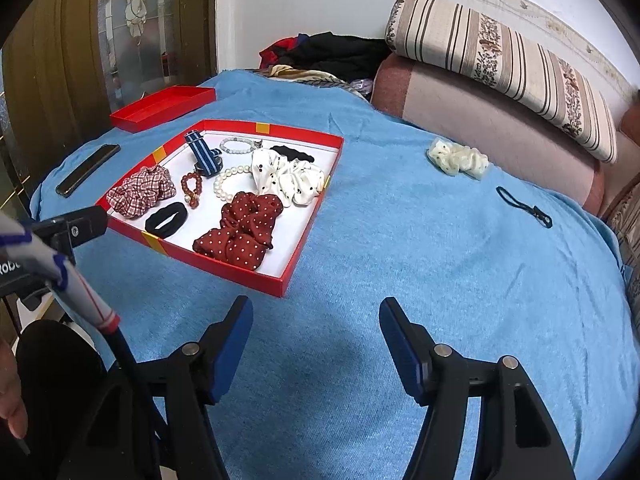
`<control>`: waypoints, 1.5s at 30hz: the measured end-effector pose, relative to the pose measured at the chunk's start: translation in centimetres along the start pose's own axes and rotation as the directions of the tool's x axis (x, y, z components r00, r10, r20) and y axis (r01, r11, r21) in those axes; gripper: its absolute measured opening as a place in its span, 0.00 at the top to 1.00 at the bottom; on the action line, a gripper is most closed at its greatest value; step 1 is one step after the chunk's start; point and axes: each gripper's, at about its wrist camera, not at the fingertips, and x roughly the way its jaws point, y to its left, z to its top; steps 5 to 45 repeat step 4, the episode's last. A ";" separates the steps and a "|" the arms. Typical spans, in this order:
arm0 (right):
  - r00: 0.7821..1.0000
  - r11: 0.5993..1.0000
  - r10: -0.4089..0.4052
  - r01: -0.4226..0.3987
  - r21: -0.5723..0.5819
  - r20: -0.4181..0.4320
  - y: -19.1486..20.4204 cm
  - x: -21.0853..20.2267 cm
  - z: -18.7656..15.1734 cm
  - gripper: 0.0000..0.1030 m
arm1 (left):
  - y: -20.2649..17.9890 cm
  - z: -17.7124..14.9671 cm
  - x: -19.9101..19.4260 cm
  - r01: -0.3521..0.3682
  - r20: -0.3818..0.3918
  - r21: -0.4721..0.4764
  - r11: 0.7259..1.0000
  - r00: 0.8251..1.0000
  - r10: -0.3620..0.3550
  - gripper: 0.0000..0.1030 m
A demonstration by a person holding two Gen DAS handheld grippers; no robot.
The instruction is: Organize jewelry
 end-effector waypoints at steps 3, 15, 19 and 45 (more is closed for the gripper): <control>1.000 1.000 0.016 -0.016 0.020 -0.007 -0.5 -0.1 -0.2 0.31 | -0.1 0.1 -0.4 -0.013 0.005 0.000 1.000 1.000 0.013 0.00; 1.000 0.999 0.020 -0.019 0.029 -0.008 -0.8 -0.2 -0.3 0.31 | -0.2 0.2 -0.6 -0.016 0.008 0.002 1.000 1.000 0.016 0.00; 1.000 0.999 0.020 -0.019 0.029 -0.008 -0.8 -0.2 -0.3 0.31 | -0.2 0.2 -0.6 -0.016 0.008 0.002 1.000 1.000 0.016 0.00; 1.000 0.999 0.020 -0.019 0.029 -0.008 -0.8 -0.2 -0.3 0.31 | -0.2 0.2 -0.6 -0.016 0.008 0.002 1.000 1.000 0.016 0.00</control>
